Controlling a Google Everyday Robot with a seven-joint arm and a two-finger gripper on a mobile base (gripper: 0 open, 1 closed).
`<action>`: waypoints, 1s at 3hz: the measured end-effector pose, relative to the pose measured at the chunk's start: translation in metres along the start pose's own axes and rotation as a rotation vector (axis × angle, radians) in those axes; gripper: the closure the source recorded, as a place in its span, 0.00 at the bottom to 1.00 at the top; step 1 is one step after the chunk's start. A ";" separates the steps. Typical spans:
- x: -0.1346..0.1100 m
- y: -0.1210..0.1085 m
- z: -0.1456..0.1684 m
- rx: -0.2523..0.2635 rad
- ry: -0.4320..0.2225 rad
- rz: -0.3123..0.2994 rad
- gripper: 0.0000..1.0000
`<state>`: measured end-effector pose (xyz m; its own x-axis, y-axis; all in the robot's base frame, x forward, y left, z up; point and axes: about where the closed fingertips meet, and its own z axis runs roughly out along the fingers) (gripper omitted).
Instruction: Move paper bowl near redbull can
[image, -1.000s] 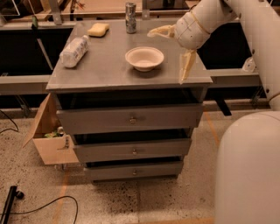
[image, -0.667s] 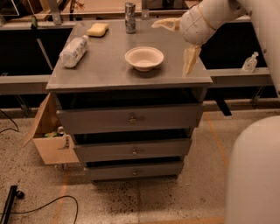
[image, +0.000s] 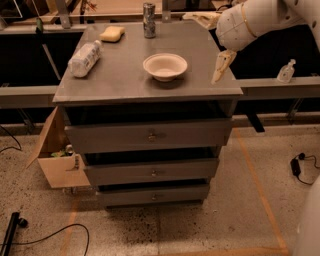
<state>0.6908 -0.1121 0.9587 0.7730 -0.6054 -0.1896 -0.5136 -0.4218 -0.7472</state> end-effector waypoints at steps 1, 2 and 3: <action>0.011 -0.001 0.004 0.078 -0.007 -0.023 0.15; 0.025 0.001 0.006 0.140 0.002 -0.022 0.35; 0.038 0.005 0.008 0.172 0.031 -0.004 0.47</action>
Offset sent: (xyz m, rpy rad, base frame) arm 0.0317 -0.0276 -0.0115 0.1539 -0.1629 -0.0534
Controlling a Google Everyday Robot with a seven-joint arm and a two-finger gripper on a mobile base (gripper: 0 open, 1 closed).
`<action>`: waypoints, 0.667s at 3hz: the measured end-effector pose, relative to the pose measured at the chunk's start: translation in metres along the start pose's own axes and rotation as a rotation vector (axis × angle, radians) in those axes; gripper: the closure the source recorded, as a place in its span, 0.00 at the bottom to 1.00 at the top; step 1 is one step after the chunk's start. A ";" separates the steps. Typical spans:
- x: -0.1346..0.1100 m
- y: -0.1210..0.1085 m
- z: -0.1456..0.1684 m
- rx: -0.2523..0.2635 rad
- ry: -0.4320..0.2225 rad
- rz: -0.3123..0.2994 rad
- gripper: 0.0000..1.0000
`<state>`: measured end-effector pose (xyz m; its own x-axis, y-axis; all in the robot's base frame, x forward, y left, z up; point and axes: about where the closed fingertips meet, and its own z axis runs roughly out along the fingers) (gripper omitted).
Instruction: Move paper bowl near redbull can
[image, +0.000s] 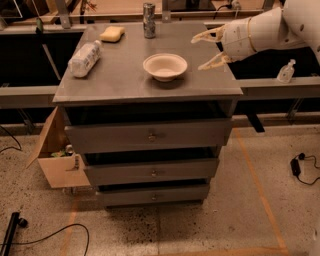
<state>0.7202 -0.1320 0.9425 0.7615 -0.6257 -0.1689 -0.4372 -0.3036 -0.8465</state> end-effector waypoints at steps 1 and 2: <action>0.011 0.007 0.008 0.002 0.015 0.013 0.50; 0.017 0.013 0.020 -0.008 0.017 0.015 0.45</action>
Offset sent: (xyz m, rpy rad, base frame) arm 0.0248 -0.0038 -0.0346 -0.0182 0.0118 -0.0307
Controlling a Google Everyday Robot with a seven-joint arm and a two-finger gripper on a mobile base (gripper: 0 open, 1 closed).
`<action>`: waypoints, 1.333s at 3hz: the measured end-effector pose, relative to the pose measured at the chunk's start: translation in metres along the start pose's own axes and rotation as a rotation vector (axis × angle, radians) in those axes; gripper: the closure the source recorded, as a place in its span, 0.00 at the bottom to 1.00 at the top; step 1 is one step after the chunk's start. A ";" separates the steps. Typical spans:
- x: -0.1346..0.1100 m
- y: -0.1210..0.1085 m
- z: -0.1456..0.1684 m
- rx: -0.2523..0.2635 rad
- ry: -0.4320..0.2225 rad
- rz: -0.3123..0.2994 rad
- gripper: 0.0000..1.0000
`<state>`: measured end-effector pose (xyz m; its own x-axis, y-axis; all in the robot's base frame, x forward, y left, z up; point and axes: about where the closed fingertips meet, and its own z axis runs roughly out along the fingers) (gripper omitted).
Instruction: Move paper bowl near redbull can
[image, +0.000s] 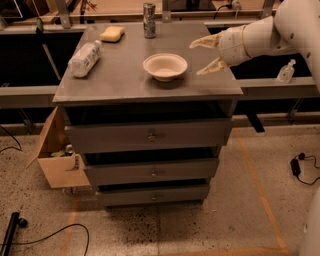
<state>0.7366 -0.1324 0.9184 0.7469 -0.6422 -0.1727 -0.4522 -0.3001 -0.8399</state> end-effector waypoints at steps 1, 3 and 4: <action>0.012 0.010 0.042 -0.034 -0.005 -0.003 0.47; 0.009 0.007 0.066 -0.042 -0.028 -0.020 0.51; 0.003 0.009 0.077 -0.061 -0.047 -0.022 0.67</action>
Offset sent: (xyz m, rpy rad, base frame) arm 0.0292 0.0122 -0.0310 -0.0303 0.0127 -0.0043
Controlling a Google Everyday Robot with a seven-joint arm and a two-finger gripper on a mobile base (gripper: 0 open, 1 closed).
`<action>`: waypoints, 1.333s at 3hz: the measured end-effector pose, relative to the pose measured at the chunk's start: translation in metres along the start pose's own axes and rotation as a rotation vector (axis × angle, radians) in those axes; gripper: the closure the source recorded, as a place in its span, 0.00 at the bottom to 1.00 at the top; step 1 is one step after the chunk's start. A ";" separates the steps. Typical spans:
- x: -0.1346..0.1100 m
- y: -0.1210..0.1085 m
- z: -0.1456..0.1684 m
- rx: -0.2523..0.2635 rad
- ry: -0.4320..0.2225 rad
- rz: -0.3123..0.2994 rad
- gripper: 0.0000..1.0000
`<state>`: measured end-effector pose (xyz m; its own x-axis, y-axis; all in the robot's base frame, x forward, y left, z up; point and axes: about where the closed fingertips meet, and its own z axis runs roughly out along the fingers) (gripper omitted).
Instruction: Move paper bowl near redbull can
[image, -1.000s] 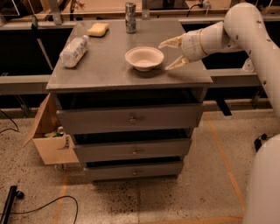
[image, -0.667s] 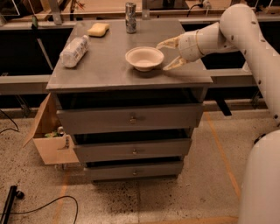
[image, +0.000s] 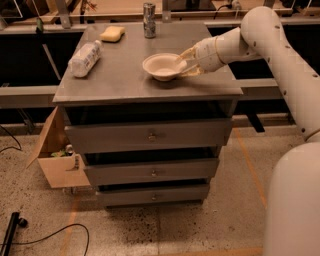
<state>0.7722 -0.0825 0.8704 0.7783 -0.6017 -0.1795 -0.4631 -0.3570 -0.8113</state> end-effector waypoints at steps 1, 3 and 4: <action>-0.011 0.006 0.015 -0.043 -0.038 -0.007 0.98; -0.008 -0.028 0.011 -0.041 -0.003 -0.029 1.00; 0.010 -0.063 -0.008 0.015 0.096 -0.024 1.00</action>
Offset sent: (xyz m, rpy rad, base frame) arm -0.0036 0.0206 -0.0025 -0.0433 0.0518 0.0581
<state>0.8052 -0.0717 0.9241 0.7449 -0.6587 -0.1064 -0.4375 -0.3618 -0.8232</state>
